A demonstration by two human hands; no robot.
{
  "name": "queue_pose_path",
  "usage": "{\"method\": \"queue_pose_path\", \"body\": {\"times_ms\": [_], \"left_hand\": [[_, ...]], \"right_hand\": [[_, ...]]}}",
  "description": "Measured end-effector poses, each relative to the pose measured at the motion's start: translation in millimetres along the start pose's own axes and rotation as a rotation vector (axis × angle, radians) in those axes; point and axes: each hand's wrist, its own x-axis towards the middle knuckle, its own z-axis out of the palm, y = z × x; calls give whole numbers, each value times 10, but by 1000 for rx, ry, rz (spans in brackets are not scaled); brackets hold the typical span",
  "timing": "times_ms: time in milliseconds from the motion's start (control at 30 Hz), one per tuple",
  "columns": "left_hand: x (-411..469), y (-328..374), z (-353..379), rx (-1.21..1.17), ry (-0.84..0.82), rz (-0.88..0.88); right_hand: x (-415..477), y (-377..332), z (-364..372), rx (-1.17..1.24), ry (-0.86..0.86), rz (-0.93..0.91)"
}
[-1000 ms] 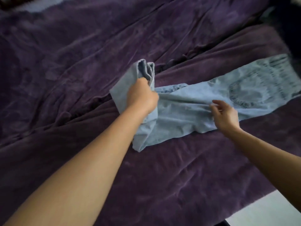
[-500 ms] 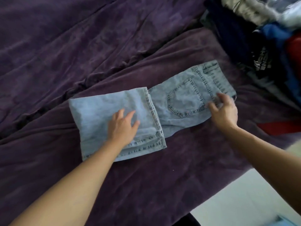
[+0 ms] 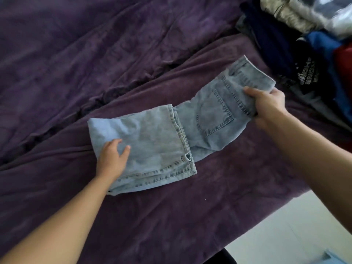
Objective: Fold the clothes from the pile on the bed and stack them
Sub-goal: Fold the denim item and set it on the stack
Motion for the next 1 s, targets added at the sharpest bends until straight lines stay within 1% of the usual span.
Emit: {"method": "queue_pose_path", "body": {"times_ms": [100,167,300,367,400,433,500,533,567,600,633,700,733,767,833,867,933,1000], "left_hand": [[-24,-306,-420,7,46,-27],[-59,-525,-686,14,81,-51],[-126,-1069,-1139,29,152,-148],[-174,-1340,-1272,31,165,-174],[-198,-1462,-1309,28,160,-192],[-223,-1566,-1328,27,151,-208],[-244,-1708,-1315,33,132,-206],[-237,-1731,-1286,39,133,-179],[-222,-1718,-1243,50,139,-135],[-202,-1663,-1182,67,152,-80],[-183,-1565,-1114,80,168,-20],[-151,-1278,-955,85,184,123],[-134,-1107,-864,92,186,203],[-105,-933,-776,107,186,276],[20,-618,-617,144,170,386],[122,-490,-550,176,149,422],[392,-343,-444,302,73,434],[694,-332,-382,431,-38,340]], "right_hand": [[-716,-24,463,-232,-118,-265],[-1178,135,778,-370,-200,-406],[-1916,827,1426,-628,-377,-535],[-2135,1260,1698,-822,-462,-595],[-2211,1473,1802,-921,-530,-599],[-2264,1674,1875,-1022,-640,-572],[-2345,1985,1938,-1225,-945,-446],[-2359,2074,1929,-1299,-1060,-402],[-2358,2103,1906,-1321,-1098,-411],[-2339,2084,1872,-1298,-1060,-473],[-2294,2029,1836,-1238,-969,-576],[-2095,1854,1750,-1127,-722,-816],[-1941,1738,1706,-1115,-616,-890],[-1754,1617,1675,-1147,-535,-921],[-1326,1416,1663,-1298,-436,-905],[-1106,1342,1688,-1393,-411,-879],[-729,1245,1794,-1563,-445,-849],[-395,1248,1939,-1682,-563,-814]]}}
